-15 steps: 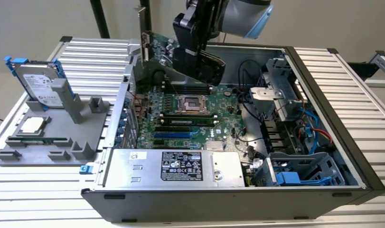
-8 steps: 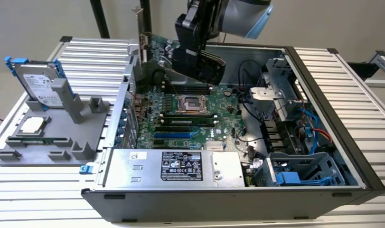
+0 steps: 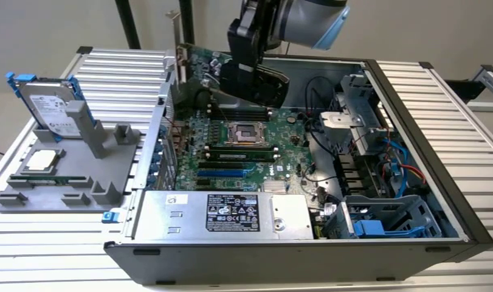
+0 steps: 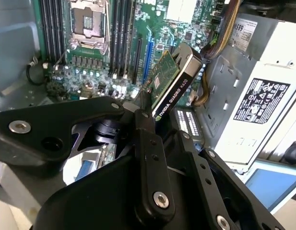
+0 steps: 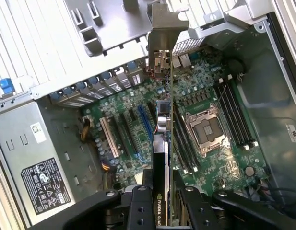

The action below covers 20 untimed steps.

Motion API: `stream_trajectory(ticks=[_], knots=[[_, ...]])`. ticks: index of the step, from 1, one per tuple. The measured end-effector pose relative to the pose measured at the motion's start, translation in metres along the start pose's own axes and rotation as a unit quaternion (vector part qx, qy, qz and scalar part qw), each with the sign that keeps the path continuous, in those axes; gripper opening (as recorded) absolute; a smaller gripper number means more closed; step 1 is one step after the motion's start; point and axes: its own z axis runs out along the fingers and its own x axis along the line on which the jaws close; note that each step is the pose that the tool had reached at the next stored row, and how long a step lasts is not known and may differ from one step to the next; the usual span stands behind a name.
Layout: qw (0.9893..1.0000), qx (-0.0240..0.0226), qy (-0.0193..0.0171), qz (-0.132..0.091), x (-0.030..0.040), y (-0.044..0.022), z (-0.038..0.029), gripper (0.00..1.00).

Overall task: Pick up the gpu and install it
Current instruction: 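Insert the gpu into the slot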

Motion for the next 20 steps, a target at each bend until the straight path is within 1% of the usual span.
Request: stream_trajectory(ticks=[5,11,15,20], knots=[[0.9998,-0.0002,0.0015,-0.021,0.0000,0.0000,0.0000,0.00],[0.9989,-0.0004,0.0033,-0.047,0.0000,0.0000,0.0000,0.00],[0.9978,-0.0006,0.0045,-0.066,0.0000,0.0000,0.0000,0.00],[0.9960,-0.0008,0.0061,-0.090,0.0000,0.0000,0.0000,0.00]])
